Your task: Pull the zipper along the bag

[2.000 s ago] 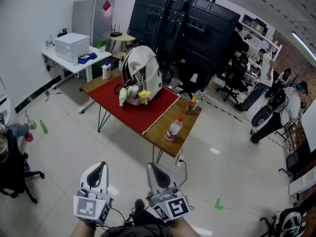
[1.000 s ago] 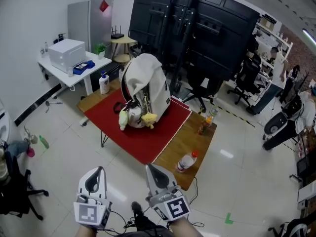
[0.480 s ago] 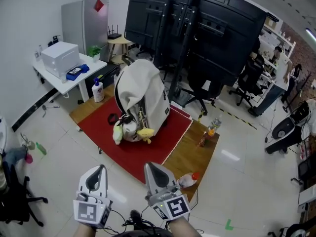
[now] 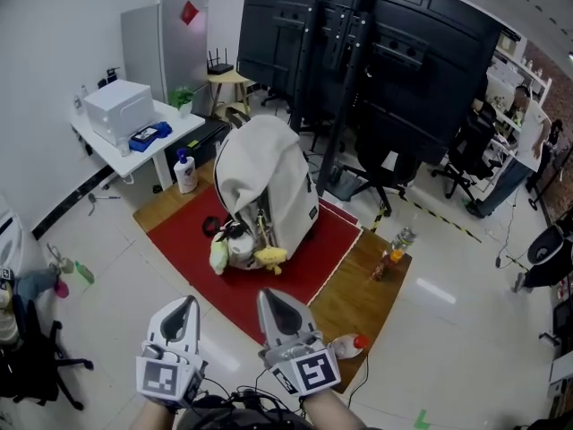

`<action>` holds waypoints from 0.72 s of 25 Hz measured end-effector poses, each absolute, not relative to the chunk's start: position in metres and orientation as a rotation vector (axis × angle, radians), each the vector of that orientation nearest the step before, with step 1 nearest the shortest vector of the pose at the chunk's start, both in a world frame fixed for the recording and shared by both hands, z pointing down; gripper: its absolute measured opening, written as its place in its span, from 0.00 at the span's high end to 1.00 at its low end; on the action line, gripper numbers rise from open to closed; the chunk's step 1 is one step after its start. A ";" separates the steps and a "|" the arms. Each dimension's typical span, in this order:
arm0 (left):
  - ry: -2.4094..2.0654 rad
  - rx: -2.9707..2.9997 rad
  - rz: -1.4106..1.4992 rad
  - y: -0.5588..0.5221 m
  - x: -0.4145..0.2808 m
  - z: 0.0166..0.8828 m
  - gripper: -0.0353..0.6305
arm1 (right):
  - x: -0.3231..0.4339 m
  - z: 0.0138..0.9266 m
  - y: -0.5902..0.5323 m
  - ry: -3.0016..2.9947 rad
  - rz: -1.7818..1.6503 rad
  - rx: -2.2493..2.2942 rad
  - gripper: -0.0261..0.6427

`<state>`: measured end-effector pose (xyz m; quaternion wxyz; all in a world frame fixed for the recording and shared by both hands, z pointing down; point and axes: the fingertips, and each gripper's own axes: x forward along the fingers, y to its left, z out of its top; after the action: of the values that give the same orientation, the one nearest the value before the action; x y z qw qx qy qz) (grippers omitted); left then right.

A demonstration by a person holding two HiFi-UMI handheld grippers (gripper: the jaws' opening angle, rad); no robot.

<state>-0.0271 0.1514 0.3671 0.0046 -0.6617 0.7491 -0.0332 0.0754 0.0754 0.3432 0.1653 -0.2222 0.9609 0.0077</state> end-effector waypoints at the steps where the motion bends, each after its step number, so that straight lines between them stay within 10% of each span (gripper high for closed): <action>1: 2.341 -2.073 -0.108 0.149 -0.027 0.366 0.90 | 0.074 0.343 0.073 2.734 0.014 -0.630 0.94; 18: 2.135 -2.241 -0.039 0.037 -0.086 0.353 0.90 | 0.030 0.344 -0.022 2.711 0.074 -0.876 0.94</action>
<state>-0.0857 0.0367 0.3531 0.0231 -0.7239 0.6895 -0.0127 0.0298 -0.0216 0.3439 0.1455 -0.3042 0.9411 0.0257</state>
